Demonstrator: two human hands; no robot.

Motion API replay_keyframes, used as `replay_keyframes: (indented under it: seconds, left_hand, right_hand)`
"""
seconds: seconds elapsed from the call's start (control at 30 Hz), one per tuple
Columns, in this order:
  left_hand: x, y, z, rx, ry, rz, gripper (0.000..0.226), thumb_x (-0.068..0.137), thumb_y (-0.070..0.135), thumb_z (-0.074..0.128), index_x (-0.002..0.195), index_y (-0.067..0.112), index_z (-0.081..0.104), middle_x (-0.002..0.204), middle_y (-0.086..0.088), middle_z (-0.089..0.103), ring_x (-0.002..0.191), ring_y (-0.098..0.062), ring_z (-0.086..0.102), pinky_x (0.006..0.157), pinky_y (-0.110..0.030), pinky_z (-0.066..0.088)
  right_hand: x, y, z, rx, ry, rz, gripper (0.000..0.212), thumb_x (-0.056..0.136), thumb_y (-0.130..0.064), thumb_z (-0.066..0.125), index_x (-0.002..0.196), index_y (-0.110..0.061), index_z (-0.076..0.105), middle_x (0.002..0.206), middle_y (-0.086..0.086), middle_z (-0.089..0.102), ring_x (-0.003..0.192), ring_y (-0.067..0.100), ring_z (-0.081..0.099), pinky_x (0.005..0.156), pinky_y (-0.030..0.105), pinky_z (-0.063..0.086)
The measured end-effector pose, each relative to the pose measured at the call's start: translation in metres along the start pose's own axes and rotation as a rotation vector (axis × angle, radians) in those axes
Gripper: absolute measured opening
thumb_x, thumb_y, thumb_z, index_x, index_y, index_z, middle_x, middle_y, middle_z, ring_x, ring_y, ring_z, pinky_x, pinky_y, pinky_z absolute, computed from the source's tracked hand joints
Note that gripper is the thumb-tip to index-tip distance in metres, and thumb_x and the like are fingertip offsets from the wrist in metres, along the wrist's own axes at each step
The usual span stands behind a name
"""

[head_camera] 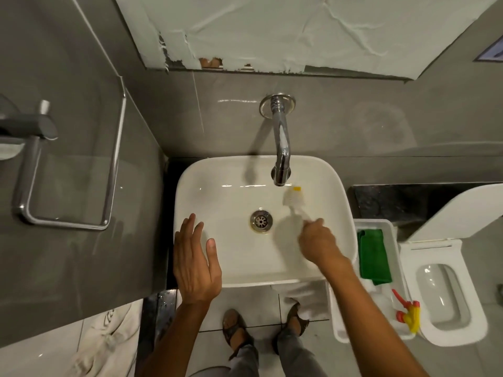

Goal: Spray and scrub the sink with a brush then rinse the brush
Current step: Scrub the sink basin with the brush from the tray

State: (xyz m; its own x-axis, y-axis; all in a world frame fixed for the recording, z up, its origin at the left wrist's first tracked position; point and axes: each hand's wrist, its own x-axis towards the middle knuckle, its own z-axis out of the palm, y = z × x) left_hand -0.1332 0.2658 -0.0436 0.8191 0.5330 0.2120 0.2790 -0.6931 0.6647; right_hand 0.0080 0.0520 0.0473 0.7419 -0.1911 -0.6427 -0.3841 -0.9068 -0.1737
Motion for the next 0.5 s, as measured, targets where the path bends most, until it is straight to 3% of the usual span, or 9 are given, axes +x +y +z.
replay_keyframes:
  seconds: [0.17,0.27,0.37,0.43,0.5]
  left_hand:
    - [0.0,0.005,-0.002,0.02,-0.012,-0.012,0.053,0.115,0.044,0.031,0.151,0.013,0.055,0.171,-0.004,0.045,0.158,-0.027,0.044,0.128,-0.055,0.037]
    - [0.0,0.007,-0.004,0.035,-0.02,-0.017,0.051,0.114,0.045,0.033,0.151,0.016,0.054,0.17,-0.004,0.046,0.157,-0.029,0.046,0.124,-0.057,0.043]
    - [0.002,0.006,-0.003,0.055,-0.017,-0.007,0.051,0.115,0.046,0.034,0.15,0.015,0.054,0.169,-0.005,0.047,0.155,-0.03,0.048,0.121,-0.058,0.046]
    - [0.001,0.005,-0.004,0.063,-0.006,0.013,0.049,0.115,0.044,0.036,0.148,0.012,0.055,0.168,-0.007,0.048,0.154,-0.031,0.049,0.121,-0.057,0.046]
    - [-0.001,0.007,-0.005,0.067,0.004,0.032,0.049,0.115,0.041,0.038,0.148,0.009,0.055,0.167,-0.01,0.049,0.153,-0.033,0.05,0.121,-0.056,0.046]
  right_hand:
    - [-0.051,0.052,-0.03,-0.268,-0.192,0.033,0.043,0.108,-0.004,0.036,0.15,0.003,0.042,0.142,0.024,0.051,0.125,0.039,0.061,0.092,0.036,0.053]
    - [-0.086,0.051,-0.022,-0.298,-0.285,-0.027,0.038,0.112,-0.012,0.031,0.142,0.003,0.048,0.139,0.027,0.056,0.126,0.042,0.061,0.098,0.042,0.051]
    - [-0.103,0.031,0.001,-0.284,-0.404,-0.169,0.035,0.109,-0.012,0.033,0.137,-0.003,0.052,0.134,0.023,0.055,0.122,0.04,0.062,0.094,0.044,0.051]
    - [-0.11,0.018,0.023,-0.205,-0.471,-0.264,0.038,0.109,-0.024,0.031,0.13,-0.004,0.055,0.116,0.019,0.059,0.093,0.032,0.072,0.072,0.037,0.052]
    - [-0.118,0.007,0.047,-0.075,-0.494,-0.297,0.046,0.109,-0.037,0.031,0.129,-0.002,0.053,0.108,0.017,0.062,0.059,0.02,0.065,0.053,0.029,0.045]
